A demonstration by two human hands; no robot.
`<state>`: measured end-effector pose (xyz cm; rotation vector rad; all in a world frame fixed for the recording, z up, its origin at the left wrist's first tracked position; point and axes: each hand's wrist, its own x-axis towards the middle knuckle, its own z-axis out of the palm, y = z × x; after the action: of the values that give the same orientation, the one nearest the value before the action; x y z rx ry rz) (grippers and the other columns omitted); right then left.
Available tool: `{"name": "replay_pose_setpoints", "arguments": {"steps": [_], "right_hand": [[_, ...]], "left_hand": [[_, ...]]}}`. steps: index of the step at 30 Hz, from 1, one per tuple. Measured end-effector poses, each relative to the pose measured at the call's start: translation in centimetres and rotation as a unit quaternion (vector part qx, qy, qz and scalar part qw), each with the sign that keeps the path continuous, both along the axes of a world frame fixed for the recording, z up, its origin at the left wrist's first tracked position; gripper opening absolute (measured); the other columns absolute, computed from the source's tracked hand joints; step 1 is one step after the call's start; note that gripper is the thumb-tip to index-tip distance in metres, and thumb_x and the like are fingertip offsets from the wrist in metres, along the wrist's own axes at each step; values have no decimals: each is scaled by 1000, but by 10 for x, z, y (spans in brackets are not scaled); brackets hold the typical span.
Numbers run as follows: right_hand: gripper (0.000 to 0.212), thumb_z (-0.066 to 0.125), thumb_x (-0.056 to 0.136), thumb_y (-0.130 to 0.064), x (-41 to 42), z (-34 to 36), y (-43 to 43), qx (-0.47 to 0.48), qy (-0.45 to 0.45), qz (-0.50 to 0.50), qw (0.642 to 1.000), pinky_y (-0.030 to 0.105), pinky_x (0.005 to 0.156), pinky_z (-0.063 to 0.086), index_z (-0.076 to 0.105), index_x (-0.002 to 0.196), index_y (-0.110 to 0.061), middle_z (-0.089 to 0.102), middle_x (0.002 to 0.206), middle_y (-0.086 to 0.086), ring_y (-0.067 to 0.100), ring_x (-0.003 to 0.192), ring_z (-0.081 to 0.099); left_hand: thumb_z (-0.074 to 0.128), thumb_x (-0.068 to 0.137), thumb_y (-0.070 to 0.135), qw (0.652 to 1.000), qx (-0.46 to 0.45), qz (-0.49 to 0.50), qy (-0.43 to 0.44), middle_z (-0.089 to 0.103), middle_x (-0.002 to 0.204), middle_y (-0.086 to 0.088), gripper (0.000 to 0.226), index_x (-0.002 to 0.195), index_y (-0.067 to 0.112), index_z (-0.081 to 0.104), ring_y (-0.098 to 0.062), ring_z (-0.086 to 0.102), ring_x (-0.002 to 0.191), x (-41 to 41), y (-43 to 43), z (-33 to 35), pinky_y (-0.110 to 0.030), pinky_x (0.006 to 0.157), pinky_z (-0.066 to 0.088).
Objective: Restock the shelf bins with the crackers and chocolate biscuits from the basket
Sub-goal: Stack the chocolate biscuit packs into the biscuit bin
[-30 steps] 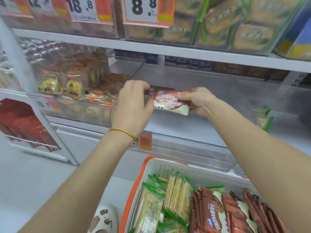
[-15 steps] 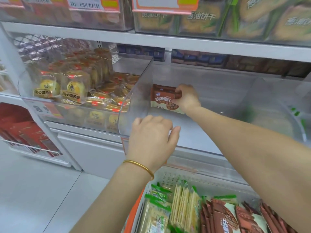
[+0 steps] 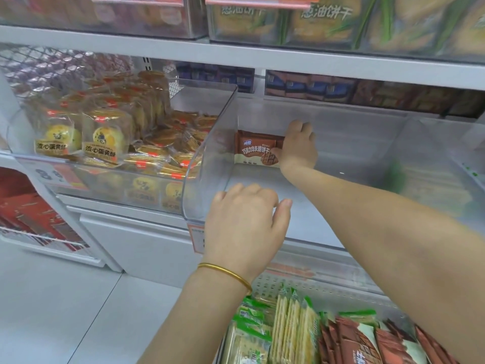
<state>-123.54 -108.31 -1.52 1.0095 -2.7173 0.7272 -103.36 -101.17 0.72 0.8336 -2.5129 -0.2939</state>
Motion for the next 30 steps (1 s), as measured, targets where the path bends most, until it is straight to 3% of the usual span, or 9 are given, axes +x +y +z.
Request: {"name": "replay_pose_setpoints", "arguments": {"steps": [7, 11, 14, 16, 19, 21, 23, 27, 30], "right_hand": [[73, 75, 80, -32, -6, -3, 5, -1, -18, -6, 1000, 40, 79, 46, 30, 133, -9, 39, 131, 14, 34, 118, 47], [61, 71, 84, -23, -1, 13, 16, -18, -73, -3, 997, 37, 72, 39, 31, 129, -10, 38, 129, 13, 35, 111, 52], [52, 67, 84, -20, 16, 44, 44, -97, -165, 39, 981, 35, 69, 49, 37, 124, -8, 44, 122, 8, 29, 90, 57], [34, 67, 83, -16, 42, 69, 94, -192, -194, 112, 956, 34, 55, 55, 44, 107, -13, 51, 109, 6, 25, 78, 59], [27, 65, 82, -7, 88, 85, 208, -256, -224, 204, 918, 29, 39, 49, 43, 83, -22, 51, 80, 0, 19, 57, 56], [27, 67, 81, -4, 102, 63, 277, -204, -254, 239, 915, 31, 41, 48, 47, 79, -23, 53, 72, -1, 17, 47, 55], [26, 68, 81, -5, 99, 18, 319, -68, -264, 223, 936, 30, 48, 47, 51, 77, -24, 55, 67, -4, 11, 47, 55], [15, 67, 84, -22, 66, -84, 345, 171, -200, 160, 951, 33, 69, 45, 53, 88, -20, 61, 84, 0, 19, 81, 59], [40, 67, 82, -36, 49, -131, 337, 243, -102, 214, 941, 35, 84, 44, 54, 116, -18, 59, 109, 3, 26, 109, 53]], "left_hand": [[15, 84, 51, 1000, -19, -2, 7, 64, 79, 2, 59, 78, 21, 66, -25, 56, 82, -1, 0, -1, -35, 71, 36], [15, 82, 52, 999, -39, -4, 22, 64, 82, 3, 59, 84, 22, 67, -24, 55, 84, -1, -2, -2, -34, 72, 35], [34, 87, 42, 992, -99, -5, 71, 62, 76, 0, 40, 79, 18, 66, -28, 56, 77, 0, 4, -2, -36, 69, 36], [45, 87, 32, 983, -145, -7, 111, 58, 75, -3, 28, 78, 15, 64, -29, 53, 75, 2, 16, 0, -37, 67, 32], [52, 86, 21, 967, -200, -37, 151, 53, 72, -6, 18, 73, 11, 61, -29, 50, 71, 9, 46, 2, -36, 66, 28], [53, 85, 17, 965, -199, -70, 154, 52, 69, -6, 18, 70, 10, 59, -29, 49, 68, 13, 68, -2, -35, 66, 27], [53, 83, 17, 970, -178, -106, 123, 52, 67, -6, 17, 69, 10, 59, -29, 49, 67, 13, 88, -13, -34, 65, 28], [49, 82, 24, 979, -131, -153, 17, 55, 67, -5, 22, 69, 12, 60, -29, 54, 70, 5, 120, -44, -33, 62, 33], [41, 83, 29, 982, -93, -162, -40, 56, 66, -3, 29, 68, 14, 61, -28, 55, 70, 1, 134, -66, -33, 63, 40]]}}
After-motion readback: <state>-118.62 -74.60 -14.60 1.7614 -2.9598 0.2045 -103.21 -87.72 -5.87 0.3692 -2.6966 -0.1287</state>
